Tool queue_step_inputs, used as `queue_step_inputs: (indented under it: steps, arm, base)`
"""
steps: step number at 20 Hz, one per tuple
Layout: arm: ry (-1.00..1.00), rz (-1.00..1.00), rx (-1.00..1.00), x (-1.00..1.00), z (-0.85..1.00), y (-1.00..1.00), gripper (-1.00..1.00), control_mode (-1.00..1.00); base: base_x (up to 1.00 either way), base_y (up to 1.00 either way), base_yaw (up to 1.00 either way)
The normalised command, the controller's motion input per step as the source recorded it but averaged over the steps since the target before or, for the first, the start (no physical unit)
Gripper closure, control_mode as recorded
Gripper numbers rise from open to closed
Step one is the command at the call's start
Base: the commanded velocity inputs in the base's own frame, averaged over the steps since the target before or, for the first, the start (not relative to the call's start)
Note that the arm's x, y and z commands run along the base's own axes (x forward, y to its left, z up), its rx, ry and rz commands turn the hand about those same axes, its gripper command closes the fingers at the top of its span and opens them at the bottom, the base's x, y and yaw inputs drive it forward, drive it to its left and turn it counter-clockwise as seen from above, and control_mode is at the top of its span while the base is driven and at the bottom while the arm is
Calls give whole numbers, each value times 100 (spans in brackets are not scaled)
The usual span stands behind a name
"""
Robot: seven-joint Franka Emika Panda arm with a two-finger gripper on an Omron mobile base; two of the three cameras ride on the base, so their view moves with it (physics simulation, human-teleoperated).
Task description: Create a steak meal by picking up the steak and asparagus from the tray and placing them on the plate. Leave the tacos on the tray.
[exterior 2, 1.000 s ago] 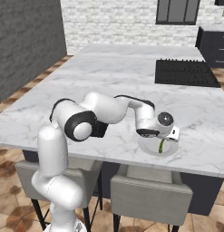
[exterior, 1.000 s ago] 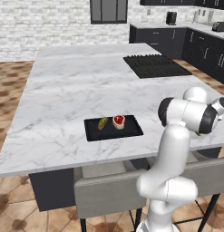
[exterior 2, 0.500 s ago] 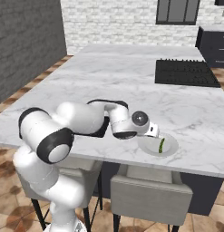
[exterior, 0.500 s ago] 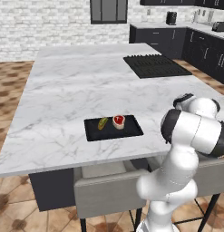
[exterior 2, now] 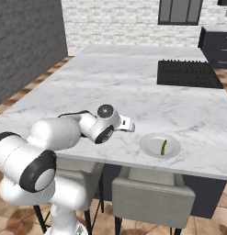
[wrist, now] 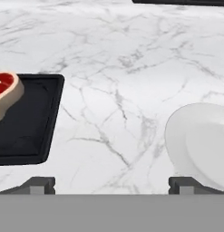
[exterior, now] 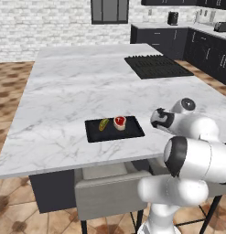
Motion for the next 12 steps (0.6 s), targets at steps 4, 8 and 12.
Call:
queue_step_inputs:
  steps: [4,8,12]
  arm:
    - [12,1,-7,0,20,100,-100,-100]
    - [13,0,-1,0,20,100,-100,-100]
    - [14,0,0,2,14,86,-100,-100]
  base:
    - [0,0,0]
    - [0,0,0]
    - [0,0,0]
